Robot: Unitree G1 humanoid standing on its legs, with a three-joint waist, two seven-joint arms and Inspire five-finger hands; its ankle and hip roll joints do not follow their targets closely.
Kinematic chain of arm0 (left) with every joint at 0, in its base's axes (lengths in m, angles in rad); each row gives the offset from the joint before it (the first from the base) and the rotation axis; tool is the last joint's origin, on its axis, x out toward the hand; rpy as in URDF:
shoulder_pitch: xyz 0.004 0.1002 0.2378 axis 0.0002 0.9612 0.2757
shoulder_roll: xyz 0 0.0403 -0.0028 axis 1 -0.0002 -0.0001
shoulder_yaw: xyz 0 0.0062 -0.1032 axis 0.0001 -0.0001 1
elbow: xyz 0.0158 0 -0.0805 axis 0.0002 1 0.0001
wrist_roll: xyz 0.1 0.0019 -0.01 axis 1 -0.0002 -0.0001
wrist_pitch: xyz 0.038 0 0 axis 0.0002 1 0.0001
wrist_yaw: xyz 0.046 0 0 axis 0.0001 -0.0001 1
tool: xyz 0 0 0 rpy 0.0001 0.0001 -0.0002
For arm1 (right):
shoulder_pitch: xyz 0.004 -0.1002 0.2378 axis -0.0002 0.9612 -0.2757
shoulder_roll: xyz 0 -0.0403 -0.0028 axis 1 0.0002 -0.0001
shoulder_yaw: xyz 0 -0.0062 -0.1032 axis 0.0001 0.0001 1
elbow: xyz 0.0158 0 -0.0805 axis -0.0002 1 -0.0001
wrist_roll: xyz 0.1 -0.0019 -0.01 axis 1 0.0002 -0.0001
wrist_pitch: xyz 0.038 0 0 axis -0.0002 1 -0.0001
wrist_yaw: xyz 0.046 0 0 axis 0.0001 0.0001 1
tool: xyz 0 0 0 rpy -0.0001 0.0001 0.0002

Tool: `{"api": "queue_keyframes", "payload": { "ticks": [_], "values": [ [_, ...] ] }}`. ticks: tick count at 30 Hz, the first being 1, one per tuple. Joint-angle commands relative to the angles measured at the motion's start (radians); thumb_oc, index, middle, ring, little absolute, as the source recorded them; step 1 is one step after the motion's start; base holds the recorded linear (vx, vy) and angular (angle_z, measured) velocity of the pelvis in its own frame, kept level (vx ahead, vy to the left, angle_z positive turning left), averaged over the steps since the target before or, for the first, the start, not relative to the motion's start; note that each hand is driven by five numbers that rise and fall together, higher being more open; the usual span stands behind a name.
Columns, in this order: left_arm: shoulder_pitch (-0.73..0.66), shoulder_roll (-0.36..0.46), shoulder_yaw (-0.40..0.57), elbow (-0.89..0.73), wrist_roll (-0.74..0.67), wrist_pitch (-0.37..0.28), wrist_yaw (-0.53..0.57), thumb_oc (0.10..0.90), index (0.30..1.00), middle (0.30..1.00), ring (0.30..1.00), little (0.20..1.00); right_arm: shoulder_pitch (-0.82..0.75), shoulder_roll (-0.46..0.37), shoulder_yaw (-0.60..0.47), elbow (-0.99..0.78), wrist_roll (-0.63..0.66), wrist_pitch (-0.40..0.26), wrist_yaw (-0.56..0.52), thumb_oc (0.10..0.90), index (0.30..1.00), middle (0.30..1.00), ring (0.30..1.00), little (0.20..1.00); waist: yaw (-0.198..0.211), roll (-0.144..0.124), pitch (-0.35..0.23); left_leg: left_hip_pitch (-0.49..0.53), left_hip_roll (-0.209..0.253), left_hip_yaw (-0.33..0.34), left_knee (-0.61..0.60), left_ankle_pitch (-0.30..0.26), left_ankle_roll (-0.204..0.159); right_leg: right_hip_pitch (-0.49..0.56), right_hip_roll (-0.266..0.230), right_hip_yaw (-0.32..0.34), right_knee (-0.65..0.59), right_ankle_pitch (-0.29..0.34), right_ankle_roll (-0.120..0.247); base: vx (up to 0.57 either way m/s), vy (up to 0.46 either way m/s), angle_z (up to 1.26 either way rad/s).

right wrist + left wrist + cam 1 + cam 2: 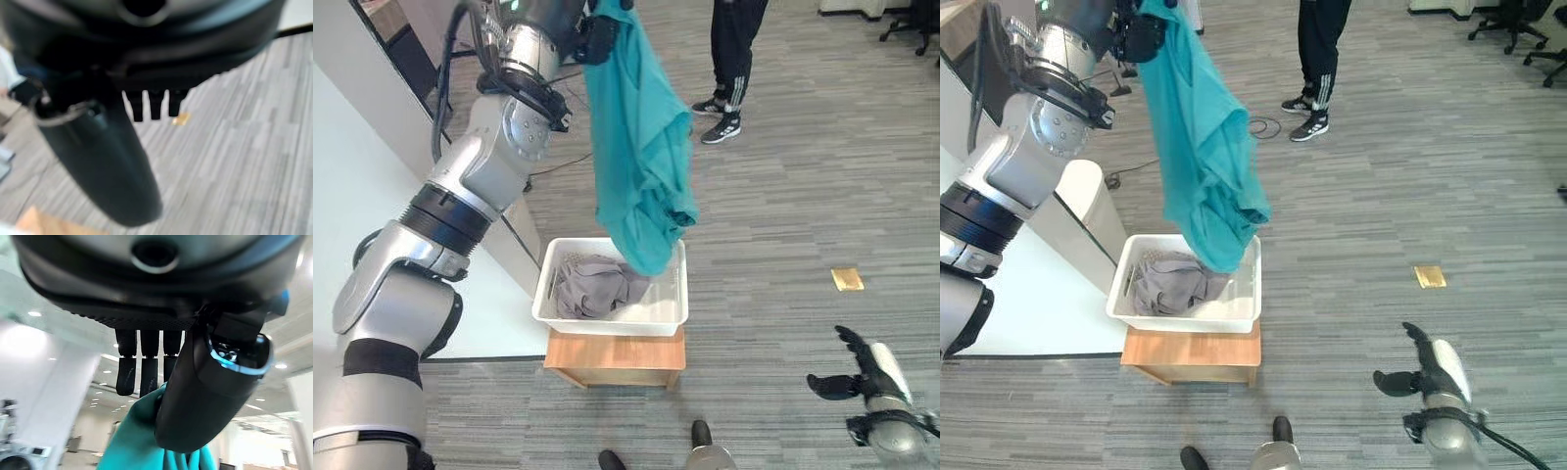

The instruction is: Pick up bed clothes into laundry basket.

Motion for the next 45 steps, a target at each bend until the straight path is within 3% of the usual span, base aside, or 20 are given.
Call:
{"api": "queue_keyframes", "payload": {
  "ticks": [1,10,14,20,27,37,45],
  "values": [
    [-0.24,0.021,0.067,0.115,0.018,0.006,0.129,0.4,0.3,0.3,0.3,0.3,-0.007,-0.005,-0.028,-0.068,-0.051,-0.054,-0.06,0.8,0.9,0.9,0.9,0.9,0.043,-0.041,-0.074,0.072,0.036,-0.011,0.002,-0.121,-0.056,0.051,-0.046,-0.068,0.004,-0.053,0.125,0.0,0.058,0.02],
    [-0.15,0.034,0.108,0.106,-0.009,0.006,0.136,0.4,0.3,0.3,0.3,0.3,0.023,0.028,-0.006,-0.063,-0.079,-0.045,-0.076,0.8,0.9,0.9,0.9,0.9,0.061,-0.059,-0.051,0.058,0.035,-0.015,0.002,-0.121,-0.052,0.042,-0.053,-0.076,0.004,-0.044,0.129,0.0,0.025,0.01],
    [-0.055,-0.013,0.145,0.057,-0.028,-0.014,0.125,0.4,0.3,0.3,0.3,0.3,0.023,0.033,0.004,-0.049,-0.079,-0.046,-0.081,0.8,0.9,0.9,0.9,0.9,0.073,-0.07,-0.045,0.053,0.036,-0.026,0.002,-0.121,-0.052,0.046,-0.052,-0.087,0.004,-0.05,0.125,-0.02,-0.004,0.14],
    [0.235,-0.152,0.235,-0.178,-0.035,-0.065,0.069,0.4,0.3,0.3,0.3,0.3,0.018,0.069,0.025,-0.042,-0.097,-0.032,-0.093,0.8,0.9,0.9,0.9,0.9,0.102,-0.081,-0.03,0.051,0.029,-0.051,0.002,-0.127,-0.043,0.061,-0.06,-0.106,0.004,-0.056,0.119,-0.02,0.008,0.1],
    [0.38,-0.241,0.245,-0.253,-0.028,-0.085,0.04,0.4,0.3,0.3,0.3,0.3,0.018,0.084,0.019,-0.055,-0.104,-0.026,-0.104,0.8,0.9,0.9,0.9,0.9,0.107,-0.079,-0.022,0.053,0.025,-0.063,0.002,-0.129,-0.038,0.069,-0.064,-0.111,0.004,-0.06,0.114,0.0,0.007,0.05],
    [0.484,-0.333,0.199,-0.174,-0.007,-0.082,0.013,0.4,0.3,0.3,0.3,0.3,-0.013,0.101,0.055,-0.032,-0.097,-0.024,-0.11,0.8,0.9,0.9,0.9,0.9,0.094,-0.073,-0.007,0.045,0.023,-0.062,0.002,-0.124,-0.037,0.054,-0.069,-0.104,0.004,-0.056,0.111,0.0,0.0,0.0],
    [0.63,-0.514,0.108,0.124,0.013,-0.061,-0.014,0.4,0.3,0.3,0.3,0.3,-0.095,0.134,0.125,0.038,-0.088,-0.016,-0.144,0.8,0.9,0.9,0.9,0.9,0.081,-0.076,0.014,0.028,0.021,-0.055,0.002,-0.12,-0.032,0.026,-0.074,-0.093,0.004,-0.044,0.11,-0.02,0.01,-0.03]
  ]
}}
